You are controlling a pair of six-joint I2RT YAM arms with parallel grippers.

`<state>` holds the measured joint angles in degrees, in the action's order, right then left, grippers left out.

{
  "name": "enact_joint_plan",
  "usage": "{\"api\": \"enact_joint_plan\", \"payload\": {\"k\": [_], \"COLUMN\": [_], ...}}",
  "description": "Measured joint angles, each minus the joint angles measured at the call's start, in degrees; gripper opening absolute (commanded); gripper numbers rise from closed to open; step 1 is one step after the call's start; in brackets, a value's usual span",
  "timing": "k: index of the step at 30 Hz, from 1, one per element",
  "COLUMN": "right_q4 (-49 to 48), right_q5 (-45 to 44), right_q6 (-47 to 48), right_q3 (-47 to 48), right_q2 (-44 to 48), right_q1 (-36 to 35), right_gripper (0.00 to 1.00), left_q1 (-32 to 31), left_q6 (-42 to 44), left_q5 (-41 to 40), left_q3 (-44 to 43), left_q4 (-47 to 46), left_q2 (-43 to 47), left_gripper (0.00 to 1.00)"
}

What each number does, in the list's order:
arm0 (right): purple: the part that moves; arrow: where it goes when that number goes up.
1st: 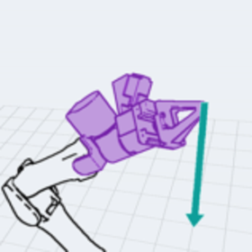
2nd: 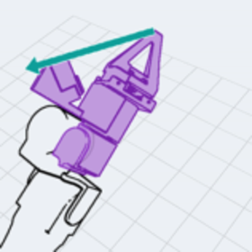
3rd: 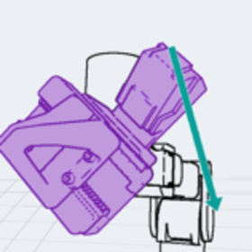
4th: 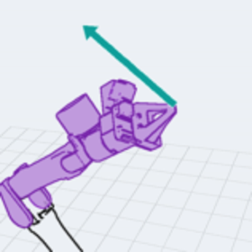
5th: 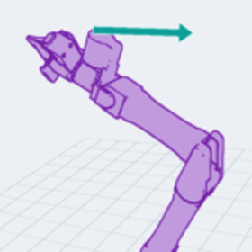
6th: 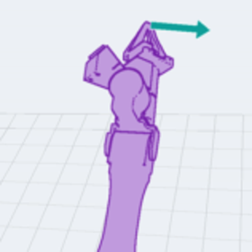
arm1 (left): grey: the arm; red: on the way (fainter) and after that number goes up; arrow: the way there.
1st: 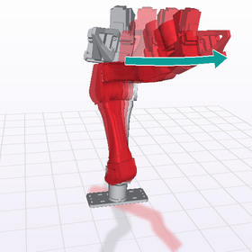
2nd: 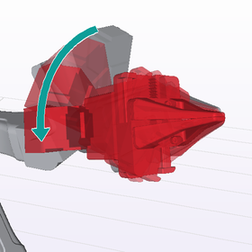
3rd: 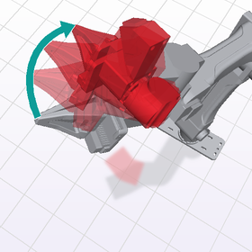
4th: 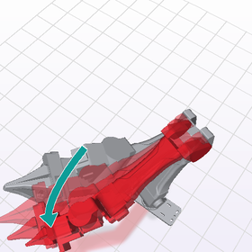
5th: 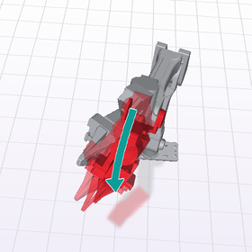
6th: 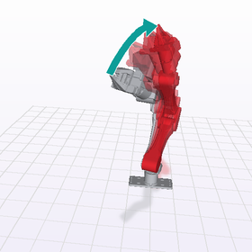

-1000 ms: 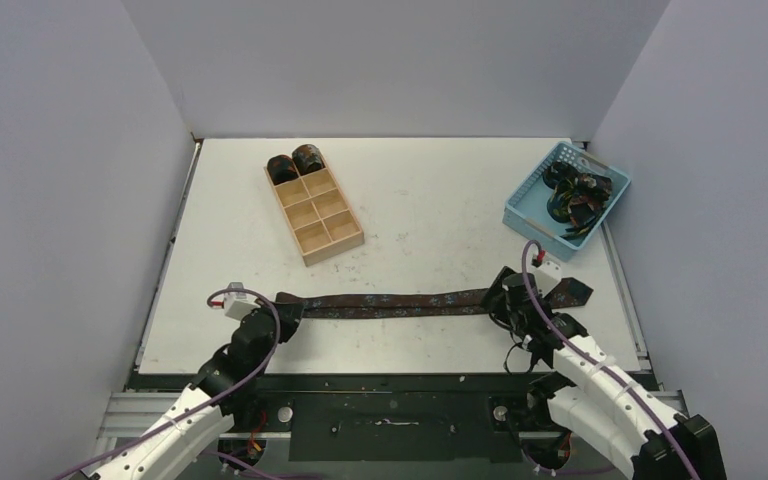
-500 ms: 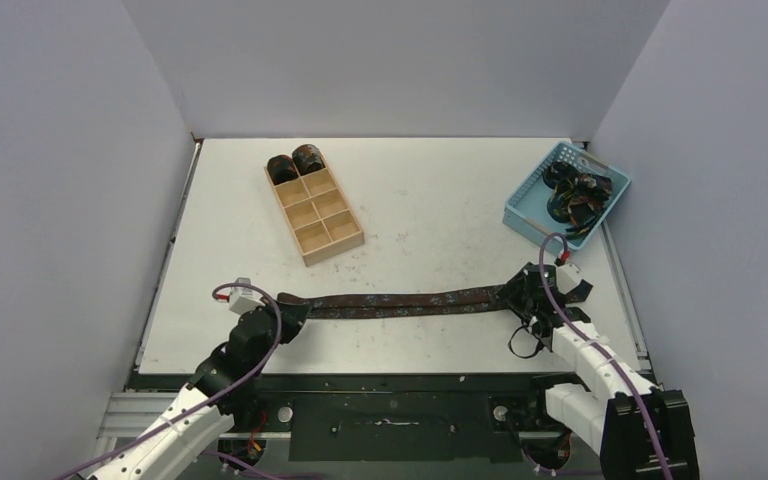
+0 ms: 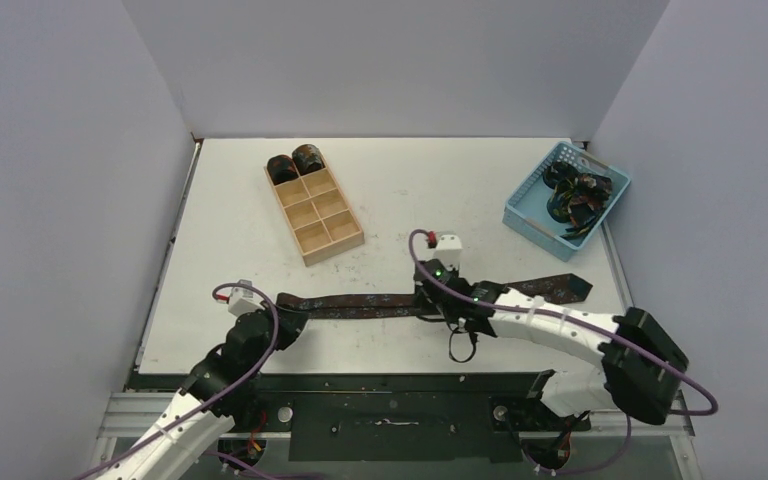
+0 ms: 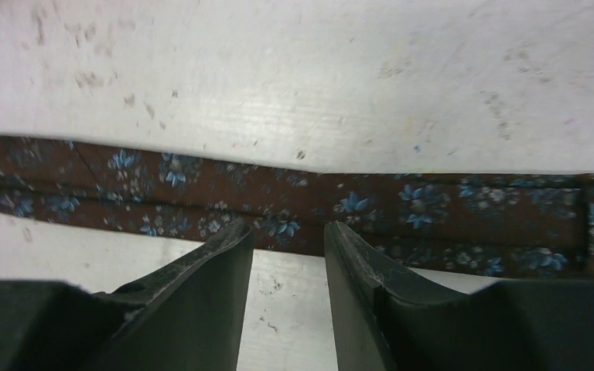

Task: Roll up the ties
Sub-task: Flatten out the tie at the center of the board.

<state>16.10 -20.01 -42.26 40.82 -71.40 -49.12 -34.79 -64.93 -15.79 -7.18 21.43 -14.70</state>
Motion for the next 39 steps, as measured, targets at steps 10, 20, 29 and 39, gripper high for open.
{"api": "enact_joint_plan", "payload": {"k": [10,20,29,39], "right_q4": [0.2,-0.5,-1.6,-1.5], "right_q5": [-3.0,-4.5,-4.6,-4.5], "right_q6": [4.5,5.6,5.6,5.6], "right_q3": [6.5,7.5,7.0,6.3], "right_q2": [-18.5,-22.3,-22.3,-18.7], "right_q1": [-7.5,-7.6,-7.6,-7.6], "right_gripper": [0.41,0.32,0.07,0.05], "left_q1": [0.0,0.0,0.0,0.0], "left_q6": [1.4,2.3,2.4,2.4], "left_q5": [-2.2,-5.0,-5.2,-5.2], "left_q3": [-9.0,-10.5,-10.5,-10.5], "left_q4": [8.5,13.4,14.0,14.0], "left_q2": [4.3,9.4,9.6,8.6], "left_gripper": [0.33,0.49,0.50,0.50]}}
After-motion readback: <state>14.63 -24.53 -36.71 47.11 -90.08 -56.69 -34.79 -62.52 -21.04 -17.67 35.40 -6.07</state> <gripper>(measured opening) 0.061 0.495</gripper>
